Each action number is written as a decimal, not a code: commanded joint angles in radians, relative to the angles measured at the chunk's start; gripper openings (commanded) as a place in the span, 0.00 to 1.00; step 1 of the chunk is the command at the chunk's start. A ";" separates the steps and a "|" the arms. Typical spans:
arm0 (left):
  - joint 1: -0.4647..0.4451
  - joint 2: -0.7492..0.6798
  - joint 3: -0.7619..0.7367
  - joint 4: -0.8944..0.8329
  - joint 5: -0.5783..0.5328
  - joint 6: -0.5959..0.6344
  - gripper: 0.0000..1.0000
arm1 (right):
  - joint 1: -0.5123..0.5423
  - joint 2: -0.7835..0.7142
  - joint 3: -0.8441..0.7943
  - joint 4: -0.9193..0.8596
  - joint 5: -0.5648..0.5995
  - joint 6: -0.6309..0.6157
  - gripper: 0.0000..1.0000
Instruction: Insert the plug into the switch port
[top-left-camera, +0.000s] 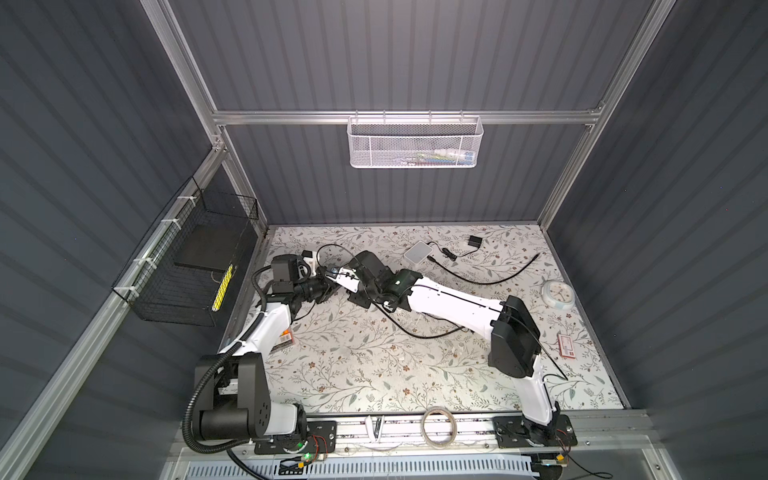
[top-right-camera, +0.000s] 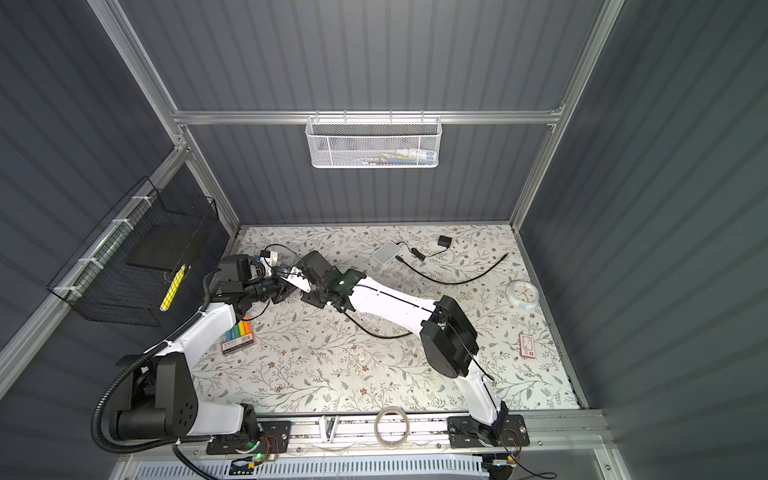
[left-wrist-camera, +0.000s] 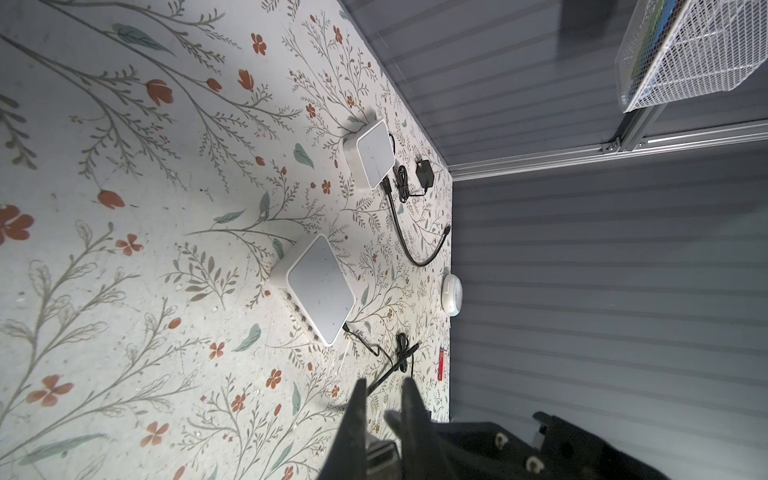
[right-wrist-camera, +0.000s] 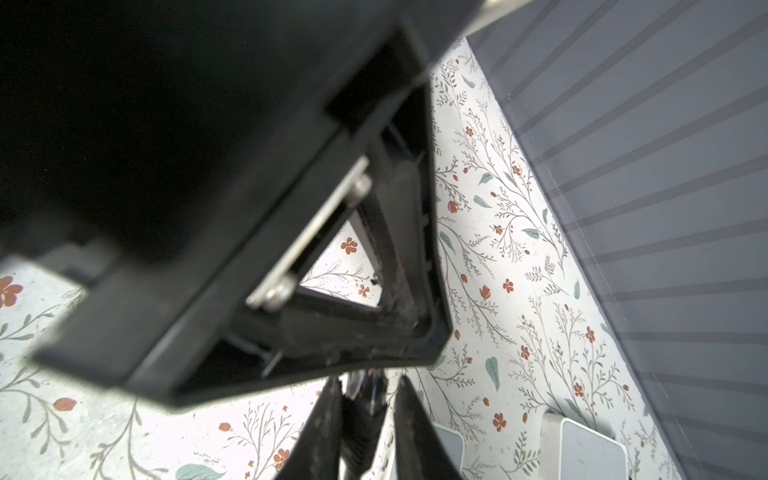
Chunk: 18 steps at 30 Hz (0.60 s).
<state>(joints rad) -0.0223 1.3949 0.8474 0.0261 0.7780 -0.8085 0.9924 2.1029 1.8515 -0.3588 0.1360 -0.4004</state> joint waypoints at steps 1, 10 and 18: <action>0.004 -0.007 -0.006 0.010 0.037 -0.010 0.00 | -0.001 0.023 -0.023 0.004 0.060 0.003 0.21; 0.008 -0.008 -0.011 0.006 0.031 -0.004 0.08 | -0.001 -0.001 -0.048 0.021 0.072 0.015 0.04; 0.028 -0.036 -0.028 0.023 0.017 0.021 0.34 | -0.022 -0.032 -0.069 0.012 0.029 0.085 0.02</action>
<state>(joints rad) -0.0044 1.3922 0.8333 0.0307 0.7780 -0.8070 0.9817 2.1010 1.7981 -0.3218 0.1707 -0.3588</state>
